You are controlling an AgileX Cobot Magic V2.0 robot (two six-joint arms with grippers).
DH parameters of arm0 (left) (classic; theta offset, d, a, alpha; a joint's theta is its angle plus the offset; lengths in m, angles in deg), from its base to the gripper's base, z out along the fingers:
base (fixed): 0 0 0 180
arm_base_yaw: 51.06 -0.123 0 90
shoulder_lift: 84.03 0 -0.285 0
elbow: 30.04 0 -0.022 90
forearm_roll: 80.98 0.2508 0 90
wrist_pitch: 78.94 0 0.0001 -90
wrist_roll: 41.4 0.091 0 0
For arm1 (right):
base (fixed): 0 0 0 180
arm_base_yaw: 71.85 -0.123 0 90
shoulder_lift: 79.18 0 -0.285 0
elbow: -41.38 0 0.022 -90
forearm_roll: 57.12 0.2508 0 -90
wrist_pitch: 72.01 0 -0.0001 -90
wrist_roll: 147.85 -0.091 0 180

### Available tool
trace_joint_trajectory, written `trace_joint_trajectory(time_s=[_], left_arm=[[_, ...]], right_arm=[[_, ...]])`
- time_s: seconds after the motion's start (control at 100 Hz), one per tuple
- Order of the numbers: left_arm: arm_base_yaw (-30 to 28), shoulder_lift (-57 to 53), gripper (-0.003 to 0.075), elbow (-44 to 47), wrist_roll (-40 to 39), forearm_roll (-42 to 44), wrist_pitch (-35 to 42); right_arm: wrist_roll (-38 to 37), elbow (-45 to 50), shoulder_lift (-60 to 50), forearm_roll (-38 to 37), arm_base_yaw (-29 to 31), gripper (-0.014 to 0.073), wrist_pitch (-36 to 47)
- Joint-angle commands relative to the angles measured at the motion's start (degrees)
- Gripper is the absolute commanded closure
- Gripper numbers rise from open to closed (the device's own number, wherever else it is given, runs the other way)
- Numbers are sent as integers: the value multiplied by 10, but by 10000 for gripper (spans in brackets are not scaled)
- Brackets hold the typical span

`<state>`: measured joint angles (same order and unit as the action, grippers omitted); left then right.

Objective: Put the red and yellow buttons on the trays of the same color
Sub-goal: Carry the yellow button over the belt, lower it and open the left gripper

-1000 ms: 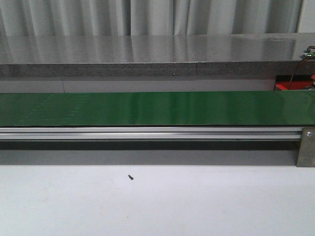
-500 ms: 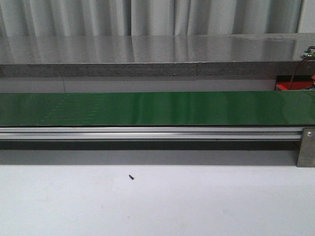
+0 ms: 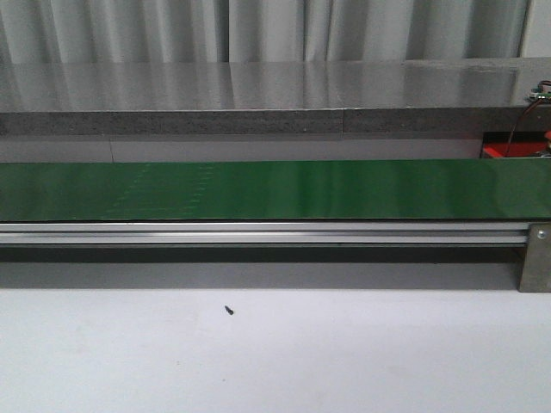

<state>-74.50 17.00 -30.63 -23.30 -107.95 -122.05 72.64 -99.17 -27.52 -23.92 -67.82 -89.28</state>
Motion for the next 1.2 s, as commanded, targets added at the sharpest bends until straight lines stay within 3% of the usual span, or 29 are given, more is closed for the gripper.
trace_joint_trajectory(time_s=[0.0,0.23,0.7,0.79,0.94,1.01,1.19], left_arm=[[19,-28,659,3,8,-20,50],[56,-3,659,14,9,-20,70],[59,47,648,15,9,-20,78],[59,47,577,15,9,-21,78],[59,47,304,15,9,-23,67],[59,47,213,15,9,-31,63],[59,42,182,15,9,-58,47]], right_arm=[[0,-16,-5,9,-1,662,36],[0,-16,-5,9,-1,662,36],[0,-16,-5,9,-1,662,36],[0,-16,-5,9,-1,662,36],[0,-16,-5,9,-1,662,36],[0,-16,-5,9,-1,662,36],[0,-16,-5,9,-1,662,36]])
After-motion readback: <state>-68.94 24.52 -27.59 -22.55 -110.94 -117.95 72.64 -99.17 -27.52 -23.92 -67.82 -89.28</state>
